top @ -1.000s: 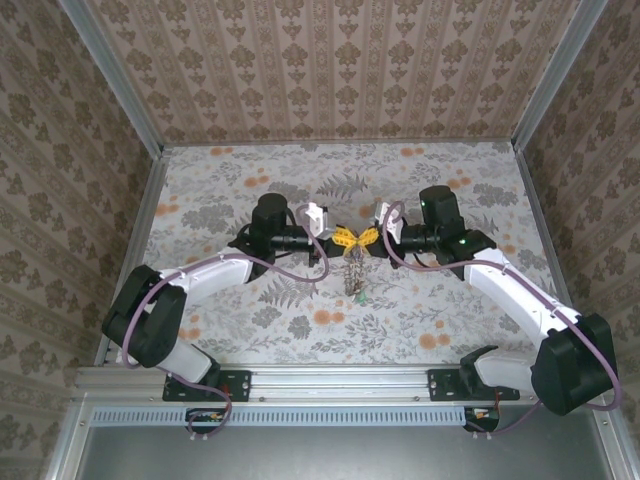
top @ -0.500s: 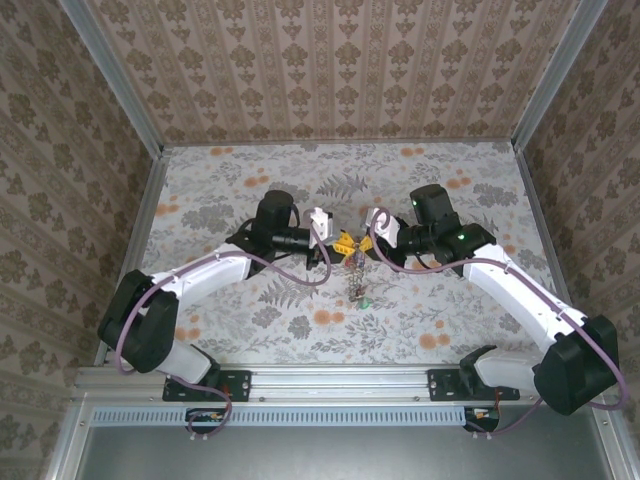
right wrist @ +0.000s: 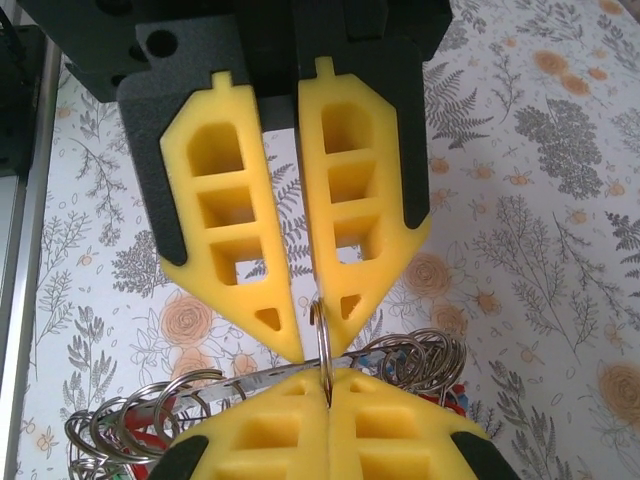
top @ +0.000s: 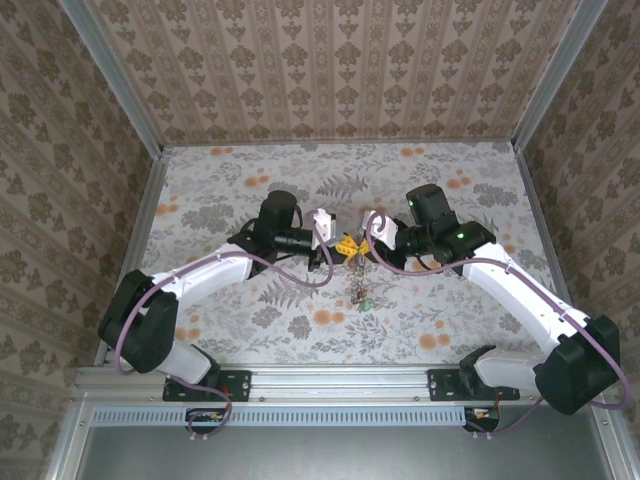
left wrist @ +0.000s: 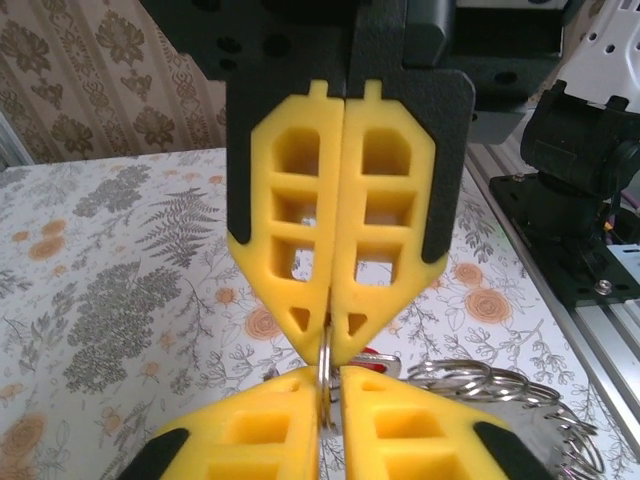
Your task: Put the keys on the keyring
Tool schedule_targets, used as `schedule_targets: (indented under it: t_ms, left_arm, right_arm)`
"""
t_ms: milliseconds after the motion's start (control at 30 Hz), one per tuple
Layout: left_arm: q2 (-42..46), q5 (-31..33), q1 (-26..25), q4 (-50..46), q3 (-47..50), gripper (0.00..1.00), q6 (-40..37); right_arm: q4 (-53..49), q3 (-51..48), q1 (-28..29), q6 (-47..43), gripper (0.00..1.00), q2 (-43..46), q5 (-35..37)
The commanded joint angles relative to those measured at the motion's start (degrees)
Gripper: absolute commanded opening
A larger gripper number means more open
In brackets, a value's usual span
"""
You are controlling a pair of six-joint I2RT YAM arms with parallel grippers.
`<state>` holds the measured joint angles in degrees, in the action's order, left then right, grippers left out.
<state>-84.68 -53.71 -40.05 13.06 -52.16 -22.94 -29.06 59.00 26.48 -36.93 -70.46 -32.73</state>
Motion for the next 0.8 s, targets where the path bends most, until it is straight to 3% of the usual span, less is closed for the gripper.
schedule_targets:
  t_ms: [0,133,367,633,767]
  left_arm:
    - [-0.3,-0.1,-0.5,-0.4,-2.2,0.07,-1.2]
    - [-0.5,0.5,-0.5,1.5,-1.7,0.0,-0.4]
    - [-0.5,-1.6,-0.1,8.2,0.1,0.0,3.8]
    - [-1.4,-5.5,0.5,23.2,3.8,0.0,12.7]
    - [-2.1,-5.7,0.5,27.4,4.7,0.0,15.1]
  right_arm:
    - [-0.5,2.9,0.6,-1.0,0.0,-0.3,0.1]
    - [-1.4,3.5,0.8,-1.4,0.0,-0.7,0.7]
    - [1.1,1.4,0.4,0.1,0.05,0.2,0.1]
    - [12.6,-5.1,-4.4,5.1,0.14,1.3,-11.1]
    - [15.9,-6.2,-5.2,6.8,0.16,0.9,-12.9]
